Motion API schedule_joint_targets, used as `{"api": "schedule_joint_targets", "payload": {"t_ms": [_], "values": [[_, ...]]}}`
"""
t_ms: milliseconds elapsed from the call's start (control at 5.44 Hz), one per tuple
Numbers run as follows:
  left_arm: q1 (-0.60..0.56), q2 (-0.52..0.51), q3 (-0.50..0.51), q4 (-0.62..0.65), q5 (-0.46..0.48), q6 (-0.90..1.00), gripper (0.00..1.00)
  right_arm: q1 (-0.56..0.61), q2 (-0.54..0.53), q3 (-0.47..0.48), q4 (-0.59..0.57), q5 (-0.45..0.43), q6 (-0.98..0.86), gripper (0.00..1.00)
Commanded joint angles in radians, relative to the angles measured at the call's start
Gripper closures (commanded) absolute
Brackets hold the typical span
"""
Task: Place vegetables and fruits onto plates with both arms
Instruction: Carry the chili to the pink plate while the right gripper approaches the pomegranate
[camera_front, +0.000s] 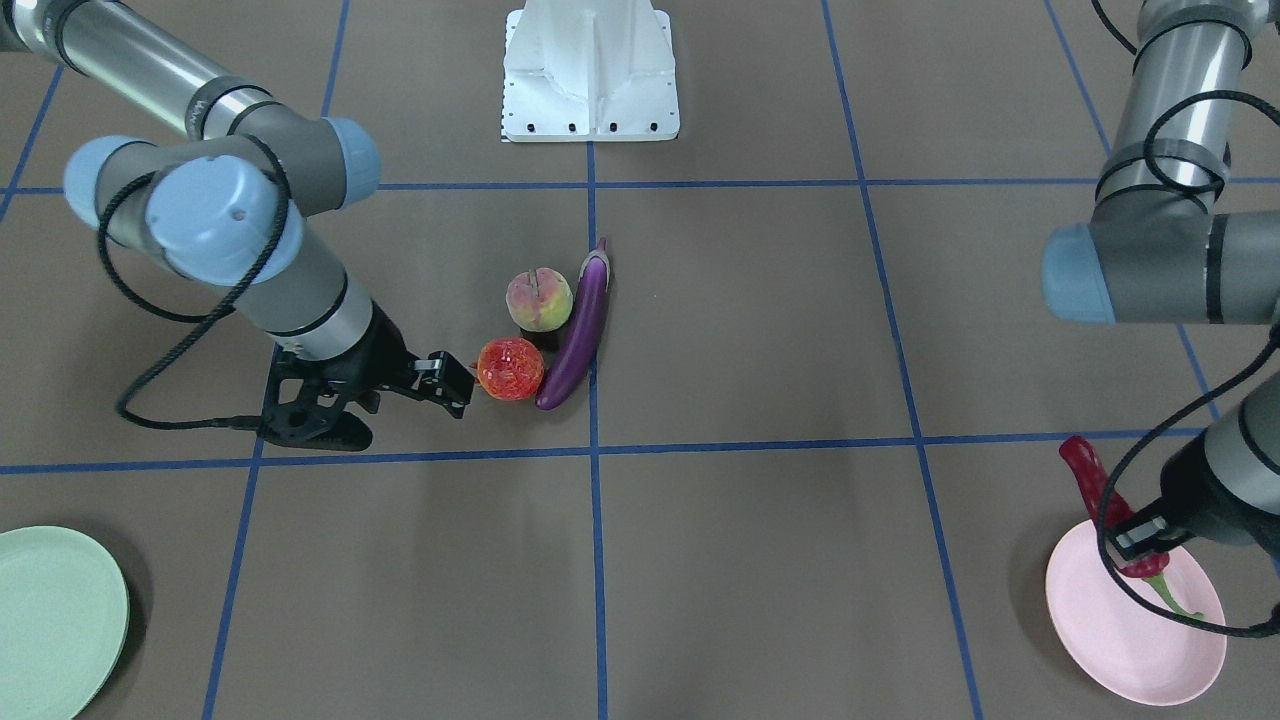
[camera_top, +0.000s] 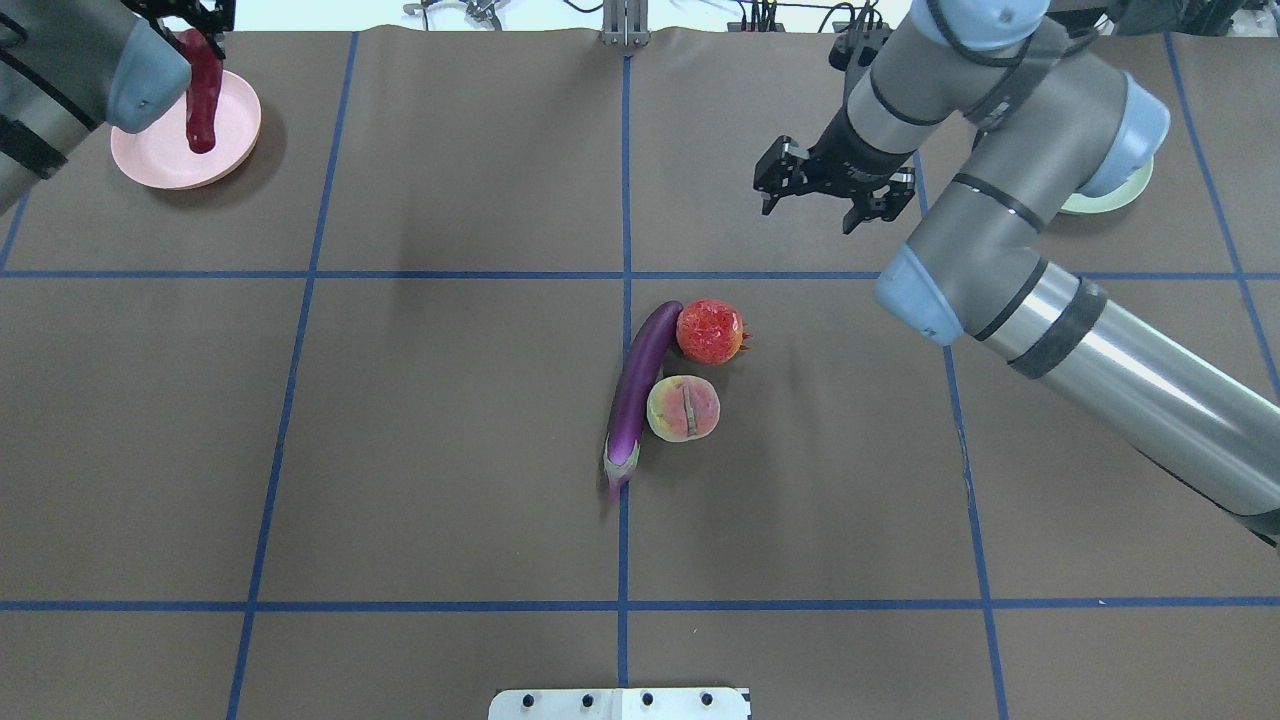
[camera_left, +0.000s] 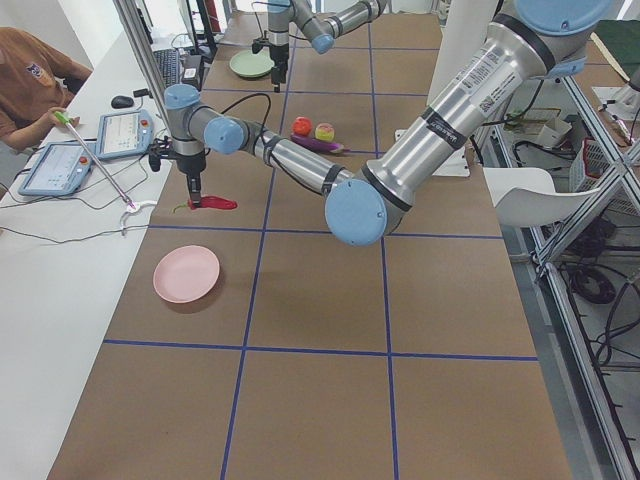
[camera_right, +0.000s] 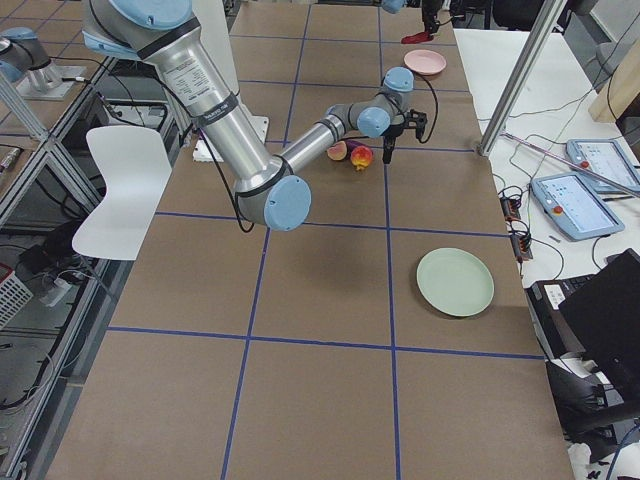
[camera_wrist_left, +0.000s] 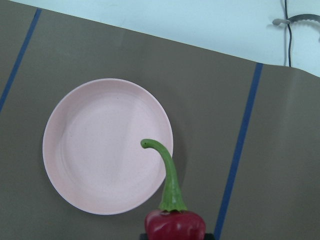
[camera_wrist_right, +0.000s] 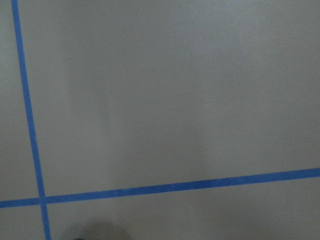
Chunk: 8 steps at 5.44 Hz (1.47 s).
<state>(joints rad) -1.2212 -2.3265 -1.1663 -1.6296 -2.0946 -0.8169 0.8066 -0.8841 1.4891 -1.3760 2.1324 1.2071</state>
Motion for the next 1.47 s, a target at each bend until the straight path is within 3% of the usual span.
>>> {"api": "schedule_joint_targets", "payload": {"t_ms": [0,551,1286], "values": [[-0.038,-0.025,0.091,-0.033,0.001,0.059,1.0,-0.056,0.054,-0.013,0.003,-0.035,0.076,0.0],[-0.052,-0.027,0.154,-0.07,0.002,0.087,1.0,-0.128,0.06,-0.065,0.002,-0.097,0.077,0.0],[-0.06,-0.027,0.171,-0.088,-0.001,0.113,1.0,-0.168,0.057,-0.095,-0.008,-0.104,0.065,0.0]]}}
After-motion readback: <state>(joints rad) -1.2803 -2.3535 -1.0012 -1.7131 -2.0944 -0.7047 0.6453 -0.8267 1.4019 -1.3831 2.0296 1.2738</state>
